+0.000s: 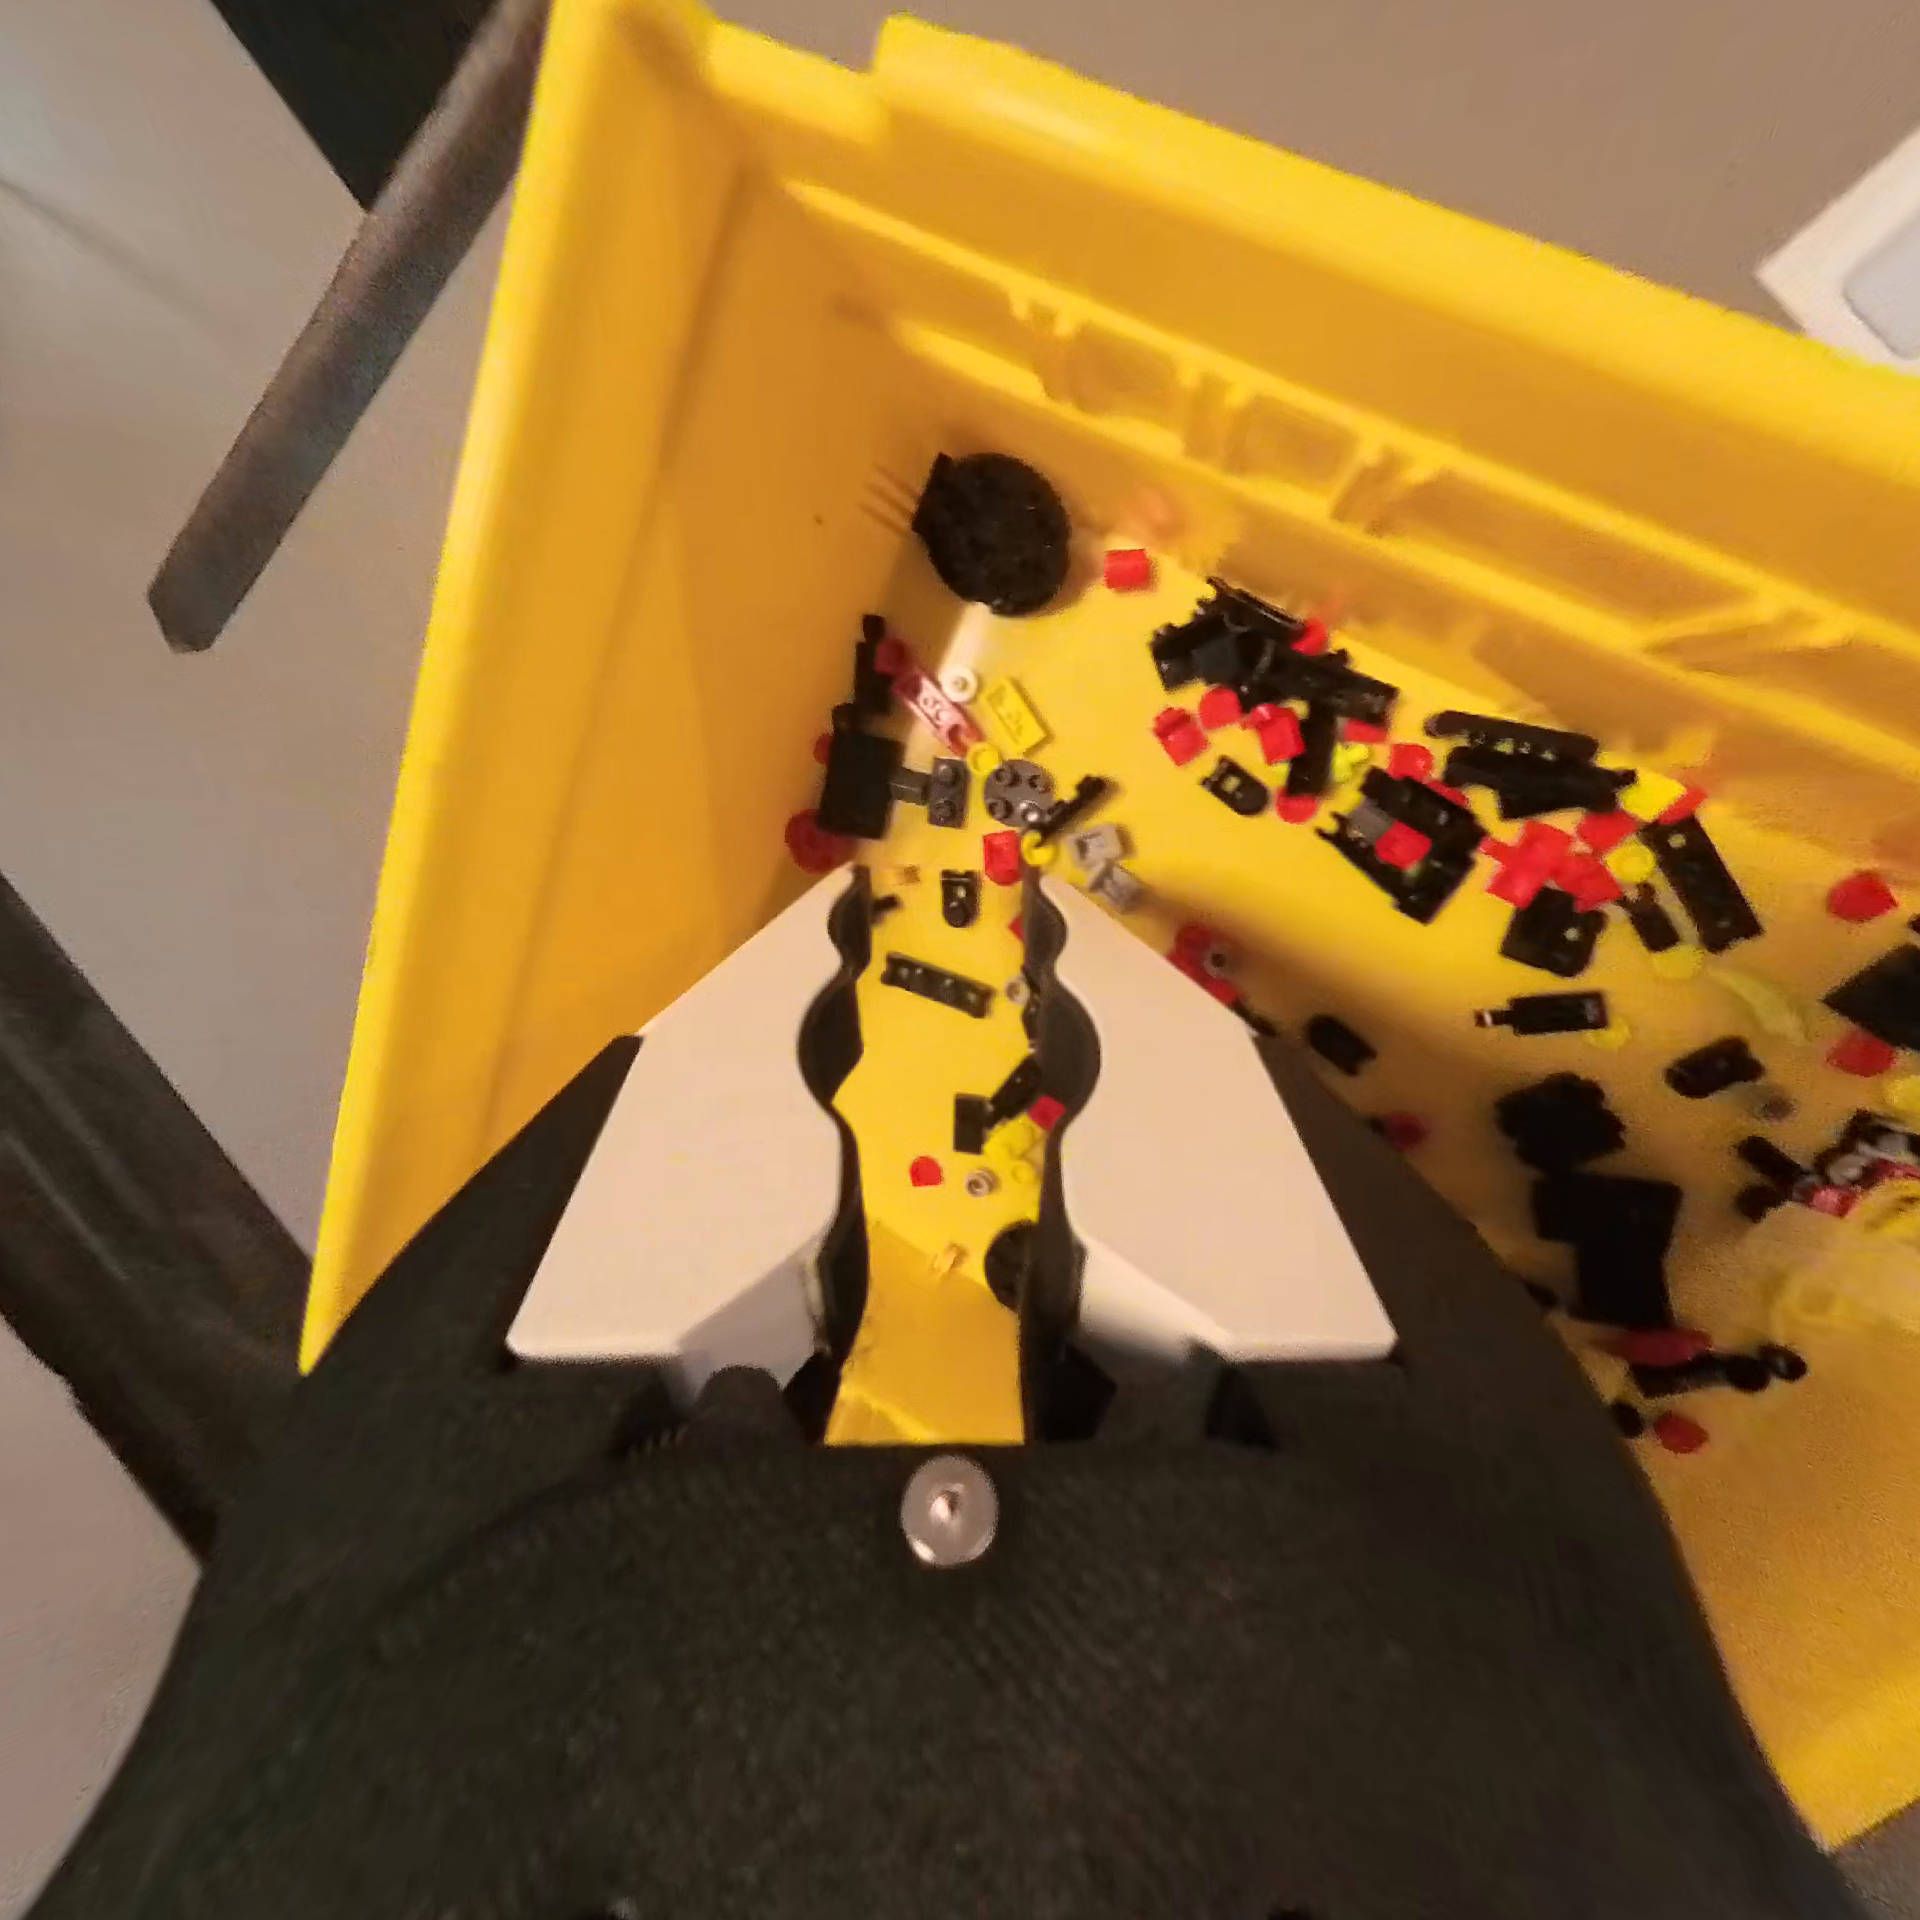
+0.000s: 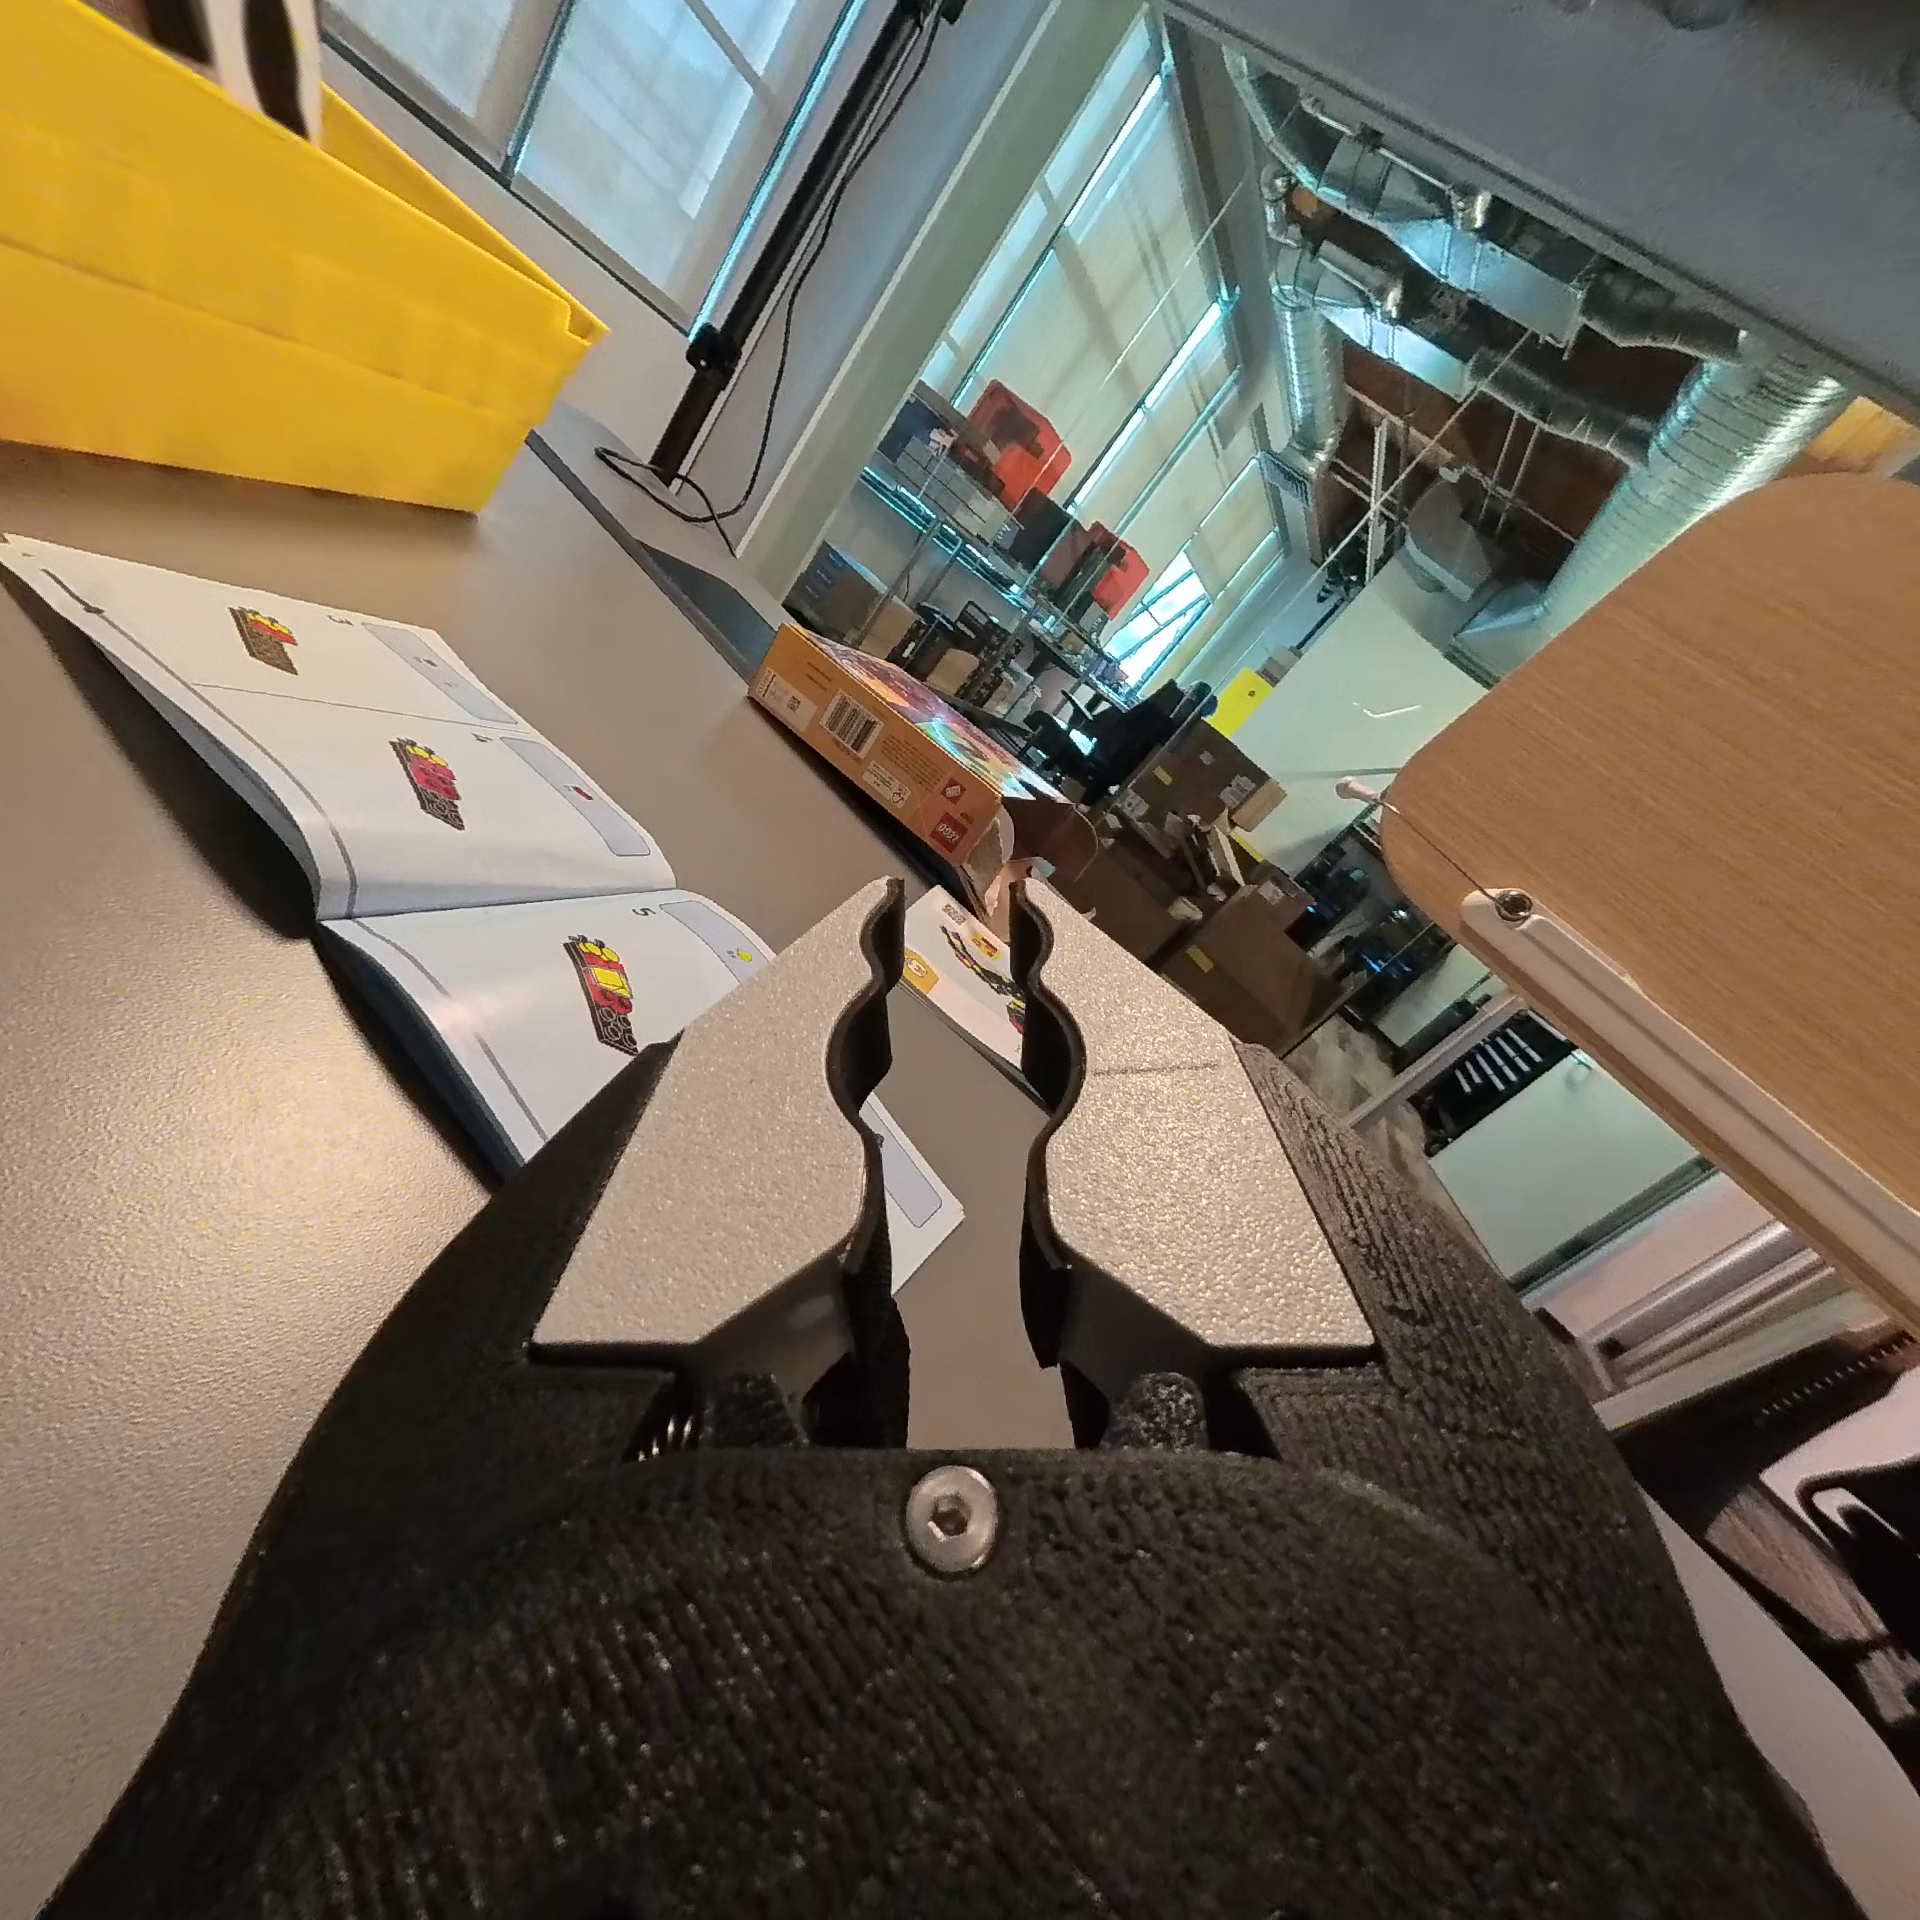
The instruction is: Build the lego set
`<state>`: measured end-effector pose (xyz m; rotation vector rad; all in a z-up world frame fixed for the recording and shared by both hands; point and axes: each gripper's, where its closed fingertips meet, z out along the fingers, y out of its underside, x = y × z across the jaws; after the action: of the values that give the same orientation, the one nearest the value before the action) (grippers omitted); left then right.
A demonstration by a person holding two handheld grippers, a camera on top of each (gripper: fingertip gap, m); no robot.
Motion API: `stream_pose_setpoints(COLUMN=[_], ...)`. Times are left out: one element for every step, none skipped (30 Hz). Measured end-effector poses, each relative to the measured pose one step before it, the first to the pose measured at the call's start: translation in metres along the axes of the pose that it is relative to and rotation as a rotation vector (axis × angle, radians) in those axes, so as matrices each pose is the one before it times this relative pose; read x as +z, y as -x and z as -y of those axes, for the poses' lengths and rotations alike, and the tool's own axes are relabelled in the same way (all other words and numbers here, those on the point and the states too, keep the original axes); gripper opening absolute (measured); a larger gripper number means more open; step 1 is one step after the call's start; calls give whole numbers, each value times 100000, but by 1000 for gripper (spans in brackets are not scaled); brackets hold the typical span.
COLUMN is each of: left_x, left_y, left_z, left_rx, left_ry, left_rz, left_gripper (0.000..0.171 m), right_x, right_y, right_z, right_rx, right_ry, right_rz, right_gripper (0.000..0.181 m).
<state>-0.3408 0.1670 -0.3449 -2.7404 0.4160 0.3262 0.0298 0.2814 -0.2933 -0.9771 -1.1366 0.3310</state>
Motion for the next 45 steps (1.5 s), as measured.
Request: stream_pose_setpoints(left_x=[311,254,191,134,73,24,-6,-25,-44,-38,-37,1,66,166,237,271,257,220,172,132,68,-2,-77,-109,-78,-17,7,21,-8,-9,1,19,4,-3,20,14,18,5,22,70,131,141,136,126,93], left_y=[346,286,252,160,156,91,30,32,-3,-73,-72,-166,-191,-129,-62,-23,72,43,-79,-260,-397,-511,-815,-1062,-1095,-977,-401,-315,-368,-311,-535,-700,-862,-960,-1005,-509,-185,149,202,19,-282,-365,-282,-132,-33], left_z=[-58,-92,-95,-113,-80,-16,49,126,151,164,195,164,-56,-307,-495,-596,-504,-340,-209,-98,-4,138,266,316,295,203,116,127,137,-43,-117,-6,155,227,179,176,171,56,-91,-239,-301,-199,-145,-112,-136], left_rx=[-1955,-1845,-1438,-1087,-826,-433,-420,-637,-755,-1217,-1779,-1677,-1304,-862,-69,909,1285,1104,409,-221,-263,363,1564,2080,2149,2220,1250,2738,3703,2967,2788,2146,1354,815,625,141,1801,3438,4014,3532,2143,418,-487,-826,-808], left_ry=[831,1008,1068,1288,1192,839,348,-94,-242,-309,-515,-398,845,2328,3339,3765,2851,1701,714,44,-678,-1755,-2780,-3179,-3042,-2440,-1898,-2321,-2859,-1604,-734,-1178,-1932,-1950,-1211,-841,-692,-250,649,1732,1970,1185,557,311,284], left_rz=[-1031,-1066,-1051,-1188,-937,-949,-1143,-1088,-1446,-1992,-1904,-2333,-2284,-1427,-742,-131,795,721,-145,-1376,-2057,-2354,-3557,-4173,-3495,-1984,2553,3888,4188,4353,2129,2,-2052,-3807,-4784,-1917,560,3439,4193,2643,-5,-1383,-1676,-1281,-1198], left_gripper=[28,28,28,28,28,26,23,19,17,15,15,13,11,11,11,12,12,14,15,16,18,22,25,27,28,29,28,27,23,20,18,18,18,18,20,23,32,36,36,36,34,32,29,27,25], right_x=[7,7,19,10,19,14,-6,-9,-4,-1,-1,0,10,-5,5,-8,0,2,10,6,4,-7,-1,1,12,6,0,7,2,1,10,13,18,12,12,-2,-3,-19,-1,-8,5,2,14,4,-2], right_y=[-10,-8,16,24,28,24,3,-22,-9,-16,2,16,20,7,-6,-4,1,17,23,12,13,0,-7,1,-3,1,16,10,1,1,-5,-6,28,52,40,36,16,-11,-21,-10,-12,6,29,27,7], right_z=[4,-16,-14,-28,-18,-7,4,2,13,4,-2,-6,-1,6,-5,0,1,-2,-2,-9,9,1,-2,1,-7,-3,-5,-8,4,2,-10,-19,-21,-8,-2,-1,2,14,3,-1,1,-17,-13,3,-11], right_rx=[69,-63,-233,-355,-324,-186,-59,72,118,59,-39,-114,-109,-40,33,42,-14,-92,-122,-96,-47,1,27,35,2,-56,-83,-71,-11,55,36,-80,-223,-310,-267,-166,-48,69,144,140,53,-89,-203,-190,-79], right_ry=[-13,94,150,182,183,91,9,-38,-52,-32,17,44,29,0,-7,-15,-7,19,32,23,-4,-26,-43,-8,28,37,38,19,-29,-16,51,131,154,83,44,-6,-90,-100,-85,-69,4,85,79,41,21], right_rz=[-14,-5,16,5,26,79,6,-41,-48,-19,35,51,44,19,-13,-20,12,45,70,58,38,27,12,-8,-2,2,37,30,12,-22,-38,-17,54,136,150,125,124,20,-26,-35,-22,15,82,93,44], right_gripper=[18,18,18,18,18,18,18,18,18,18,18,18,18,18,18,18,18,18,18,18,18,18,18,18,18,18,18,18,18,18,18,18,18,18,18,18,18,18,18,18,18,18,18,18,18])
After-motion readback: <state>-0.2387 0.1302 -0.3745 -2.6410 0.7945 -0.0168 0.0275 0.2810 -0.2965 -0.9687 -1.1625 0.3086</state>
